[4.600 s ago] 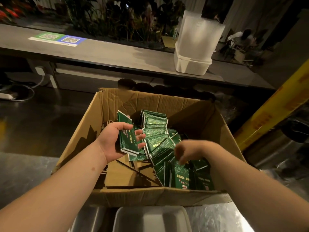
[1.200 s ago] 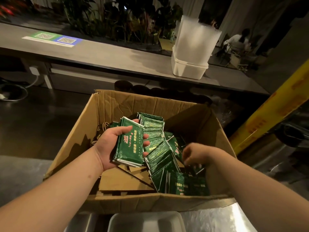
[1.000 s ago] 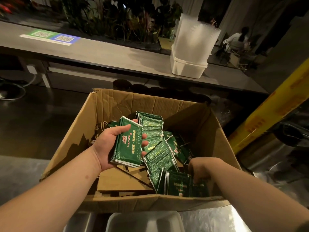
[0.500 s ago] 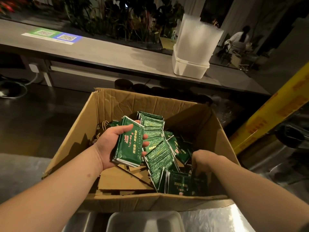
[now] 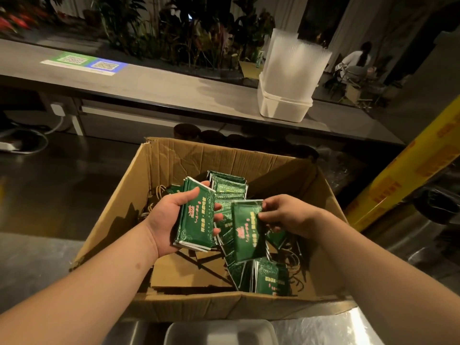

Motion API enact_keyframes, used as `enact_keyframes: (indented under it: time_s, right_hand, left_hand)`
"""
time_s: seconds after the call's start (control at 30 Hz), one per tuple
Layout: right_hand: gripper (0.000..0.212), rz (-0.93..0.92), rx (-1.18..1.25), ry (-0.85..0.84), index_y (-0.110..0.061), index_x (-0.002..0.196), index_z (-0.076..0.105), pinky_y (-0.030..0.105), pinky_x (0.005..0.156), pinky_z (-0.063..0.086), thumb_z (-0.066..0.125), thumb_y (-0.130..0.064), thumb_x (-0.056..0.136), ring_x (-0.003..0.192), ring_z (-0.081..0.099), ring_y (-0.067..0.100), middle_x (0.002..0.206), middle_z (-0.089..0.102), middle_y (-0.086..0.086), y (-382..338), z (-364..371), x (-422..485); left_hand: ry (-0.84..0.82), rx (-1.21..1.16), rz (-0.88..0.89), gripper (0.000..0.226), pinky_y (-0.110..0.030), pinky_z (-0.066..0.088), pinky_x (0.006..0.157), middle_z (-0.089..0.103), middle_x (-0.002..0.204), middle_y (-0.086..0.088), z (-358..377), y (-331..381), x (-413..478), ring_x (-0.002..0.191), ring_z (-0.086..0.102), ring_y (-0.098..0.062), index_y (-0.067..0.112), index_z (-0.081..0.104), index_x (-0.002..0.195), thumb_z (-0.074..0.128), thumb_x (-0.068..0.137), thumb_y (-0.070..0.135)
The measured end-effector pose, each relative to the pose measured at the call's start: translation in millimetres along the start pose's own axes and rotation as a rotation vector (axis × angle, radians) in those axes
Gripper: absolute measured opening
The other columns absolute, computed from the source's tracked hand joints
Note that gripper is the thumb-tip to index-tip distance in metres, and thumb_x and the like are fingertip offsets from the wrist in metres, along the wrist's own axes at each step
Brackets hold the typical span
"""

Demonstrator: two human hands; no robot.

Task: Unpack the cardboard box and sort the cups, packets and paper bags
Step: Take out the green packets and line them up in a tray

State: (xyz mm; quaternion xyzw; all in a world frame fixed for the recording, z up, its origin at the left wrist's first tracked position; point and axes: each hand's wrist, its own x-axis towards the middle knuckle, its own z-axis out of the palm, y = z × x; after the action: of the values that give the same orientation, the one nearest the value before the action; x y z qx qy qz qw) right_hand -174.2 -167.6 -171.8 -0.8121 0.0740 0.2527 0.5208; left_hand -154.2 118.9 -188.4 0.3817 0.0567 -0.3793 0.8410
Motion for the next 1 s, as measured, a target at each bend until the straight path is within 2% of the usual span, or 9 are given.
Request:
enact_keyframes:
  time_s: [0.13,0.2,0.33,0.43,0.53,0.63,0.7,0.77,1.0]
  right_hand:
    - [0.021,-0.031,0.323,-0.122,-0.011,0.078,0.056,0.022,0.055,0.045,0.062,-0.006,0.097,0.062,0.059,0.012,0.07,0.06,0.004,-20,46,15]
    - [0.02,-0.012,0.408,-0.146,-0.011,0.078,0.057,0.021,0.054,0.049,0.063,-0.006,0.096,0.064,0.064,0.014,0.077,0.065,0.006,-28,60,21]
    - [0.019,-0.03,0.455,-0.004,-0.008,0.078,0.059,0.025,0.057,0.058,0.067,-0.005,0.094,0.068,0.069,0.019,0.082,0.069,0.011,-43,82,25]
    - [0.016,-0.062,0.293,0.132,0.002,0.094,0.064,0.027,0.052,0.057,0.071,-0.012,0.094,0.062,0.072,0.019,0.083,0.071,0.013,-50,89,22]
    - [0.029,-0.041,0.15,0.254,-0.001,0.107,0.067,0.028,0.058,0.056,0.068,-0.028,0.097,0.066,0.069,0.018,0.092,0.071,0.013,-51,54,20]
    - [0.016,0.041,0.044,0.55,-0.007,0.104,0.068,0.037,0.072,0.059,0.064,-0.022,0.1,0.078,0.065,0.023,0.096,0.069,0.015,-33,-8,18]
    - [0.011,0.138,-0.092,0.668,-0.007,0.101,0.068,0.036,0.067,0.059,0.062,-0.016,0.101,0.075,0.064,0.023,0.09,0.067,0.014,-8,-38,16]
    - [0.01,0.265,-0.26,0.641,-0.007,0.105,0.066,0.033,0.061,0.058,0.062,-0.015,0.101,0.072,0.064,0.022,0.089,0.068,0.012,19,-52,16]
    - [0.028,0.507,-0.823,0.419,-0.008,0.123,0.064,0.036,0.094,0.057,0.066,-0.017,0.096,0.109,0.066,0.026,0.118,0.067,0.01,77,-37,29]
  left_hand:
    - [-0.033,0.003,-0.013,0.044,-0.065,0.038,0.11,0.064,0.137,-0.019,3,1,-4,0.129,0.057,-0.045,0.028,0.063,0.138,0.052,0.095,0.036]
    - [-0.042,-0.003,-0.006,0.048,-0.064,0.039,0.11,0.063,0.138,-0.019,3,2,-5,0.129,0.056,-0.044,0.028,0.061,0.14,0.052,0.094,0.039]
    - [-0.012,0.027,-0.053,0.049,-0.057,0.044,0.104,0.065,0.13,-0.023,3,2,-6,0.112,0.063,-0.042,0.011,0.067,0.132,0.058,0.09,0.036]
    - [0.005,0.066,-0.087,0.042,-0.055,0.05,0.096,0.068,0.12,-0.027,4,0,-6,0.1,0.069,-0.042,0.003,0.071,0.12,0.058,0.089,0.028]
    - [0.025,0.03,-0.074,0.048,-0.051,0.05,0.089,0.065,0.127,-0.024,5,1,-6,0.103,0.067,-0.04,0.004,0.063,0.13,0.056,0.09,0.03]
    - [0.04,0.022,-0.062,0.059,-0.049,0.05,0.083,0.063,0.127,-0.024,3,0,-4,0.104,0.064,-0.038,0.004,0.056,0.138,0.057,0.089,0.037]
    - [0.046,0.027,-0.074,0.061,-0.048,0.051,0.081,0.062,0.122,-0.024,3,-1,-3,0.1,0.063,-0.036,0.004,0.056,0.138,0.057,0.089,0.04]
    - [0.052,0.024,-0.09,0.058,-0.048,0.051,0.08,0.062,0.12,-0.023,2,0,-2,0.1,0.063,-0.036,0.004,0.057,0.137,0.055,0.093,0.042]
    - [0.06,-0.009,-0.107,0.058,-0.05,0.051,0.083,0.062,0.123,-0.024,-1,0,3,0.104,0.061,-0.037,0.004,0.058,0.136,0.055,0.094,0.044]
